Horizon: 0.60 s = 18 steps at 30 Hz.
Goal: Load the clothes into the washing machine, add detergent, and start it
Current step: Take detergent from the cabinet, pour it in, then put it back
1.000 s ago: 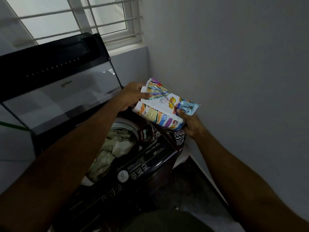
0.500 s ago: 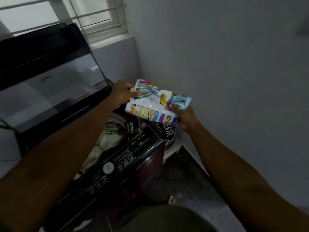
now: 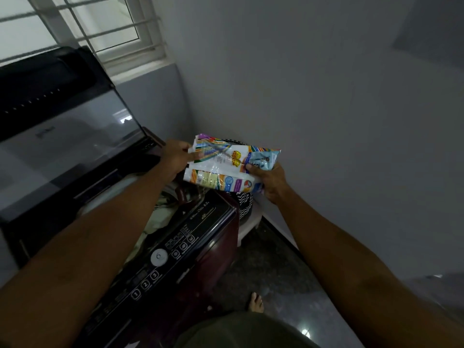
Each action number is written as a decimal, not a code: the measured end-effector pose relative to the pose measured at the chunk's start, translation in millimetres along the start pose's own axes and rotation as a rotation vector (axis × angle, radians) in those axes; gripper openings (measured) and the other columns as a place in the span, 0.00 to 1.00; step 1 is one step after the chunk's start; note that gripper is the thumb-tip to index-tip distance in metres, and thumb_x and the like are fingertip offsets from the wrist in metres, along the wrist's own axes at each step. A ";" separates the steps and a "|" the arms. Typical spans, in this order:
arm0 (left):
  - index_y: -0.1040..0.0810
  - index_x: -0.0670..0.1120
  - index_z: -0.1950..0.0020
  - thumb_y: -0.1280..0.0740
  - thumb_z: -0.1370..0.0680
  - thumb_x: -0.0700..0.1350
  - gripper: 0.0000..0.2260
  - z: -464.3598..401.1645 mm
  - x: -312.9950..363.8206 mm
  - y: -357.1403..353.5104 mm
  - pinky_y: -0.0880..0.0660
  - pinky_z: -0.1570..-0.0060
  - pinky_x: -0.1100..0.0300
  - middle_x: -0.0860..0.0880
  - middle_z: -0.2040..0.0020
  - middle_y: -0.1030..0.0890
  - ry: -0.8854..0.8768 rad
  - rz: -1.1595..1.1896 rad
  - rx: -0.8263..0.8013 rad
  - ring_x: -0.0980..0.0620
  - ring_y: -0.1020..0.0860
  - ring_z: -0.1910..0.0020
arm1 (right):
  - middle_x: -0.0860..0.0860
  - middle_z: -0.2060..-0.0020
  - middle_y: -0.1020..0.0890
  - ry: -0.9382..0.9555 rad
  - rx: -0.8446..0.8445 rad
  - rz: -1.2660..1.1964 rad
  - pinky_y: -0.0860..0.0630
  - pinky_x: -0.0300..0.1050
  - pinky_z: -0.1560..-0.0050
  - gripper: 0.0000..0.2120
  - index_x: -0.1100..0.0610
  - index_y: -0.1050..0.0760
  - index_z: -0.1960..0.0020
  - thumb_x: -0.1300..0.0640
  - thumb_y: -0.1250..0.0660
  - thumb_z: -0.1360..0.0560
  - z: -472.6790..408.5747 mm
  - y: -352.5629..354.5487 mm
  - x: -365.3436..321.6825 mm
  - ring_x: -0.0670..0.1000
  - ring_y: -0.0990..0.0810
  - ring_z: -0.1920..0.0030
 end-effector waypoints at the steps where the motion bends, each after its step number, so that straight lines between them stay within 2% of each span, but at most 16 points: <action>1: 0.19 0.36 0.51 0.23 0.30 0.43 0.14 -1.0 -1.2 -0.9 0.21 0.63 0.56 0.43 0.59 0.18 -0.001 0.024 0.002 0.50 0.20 0.63 | 0.61 0.50 0.16 0.005 0.006 -0.009 0.18 0.57 0.59 0.22 0.68 0.24 0.41 0.69 0.24 0.34 1.6 -1.1 -1.1 0.58 0.15 0.54; 3: 0.20 0.38 0.51 0.25 0.28 0.41 0.10 -1.4 -1.9 -0.6 0.24 0.68 0.63 0.46 0.61 0.20 -0.007 0.052 0.009 0.56 0.22 0.66 | 0.60 0.51 0.15 0.009 0.011 -0.026 0.18 0.55 0.61 0.22 0.68 0.25 0.41 0.70 0.25 0.33 3.2 -3.3 -1.6 0.58 0.15 0.55; 6: 0.20 0.36 0.45 0.27 0.26 0.38 0.12 -5.2 -8.1 -2.9 0.24 0.59 0.60 0.43 0.54 0.20 -0.015 0.054 -0.007 0.51 0.22 0.56 | 0.60 0.51 0.15 0.017 0.016 -0.034 0.19 0.54 0.61 0.22 0.68 0.25 0.41 0.70 0.25 0.33 4.7 -4.0 -3.9 0.58 0.15 0.55; 10: 0.21 0.35 0.41 0.28 0.25 0.37 0.14 -7.3 -15.1 -3.4 0.26 0.63 0.64 0.43 0.52 0.21 -0.023 0.038 -0.004 0.50 0.23 0.54 | 0.62 0.49 0.16 0.034 0.022 -0.006 0.18 0.55 0.61 0.22 0.67 0.25 0.41 0.69 0.24 0.34 7.5 -5.3 -6.1 0.59 0.15 0.54; 15: 0.21 0.35 0.43 0.27 0.25 0.38 0.13 -13.0 -24.7 -1.7 0.23 0.55 0.53 0.42 0.53 0.20 0.004 0.058 0.013 0.47 0.22 0.56 | 0.61 0.49 0.16 0.049 0.028 0.002 0.18 0.54 0.61 0.22 0.67 0.24 0.41 0.69 0.24 0.34 10.7 -9.4 -7.2 0.59 0.15 0.53; 18: 0.21 0.37 0.47 0.28 0.25 0.38 0.09 -13.7 -25.2 -2.9 0.23 0.57 0.55 0.41 0.54 0.20 -0.009 0.054 0.006 0.49 0.22 0.59 | 0.60 0.50 0.16 0.057 0.036 0.009 0.18 0.53 0.62 0.21 0.67 0.24 0.41 0.69 0.25 0.33 13.1 -10.1 -5.7 0.58 0.15 0.54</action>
Point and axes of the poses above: each hand's wrist, its own z-axis away from the middle knuckle, its own y-axis out of the back of the hand, x = y × z, the point moved 9 cm from there along -z, towards the middle knuckle
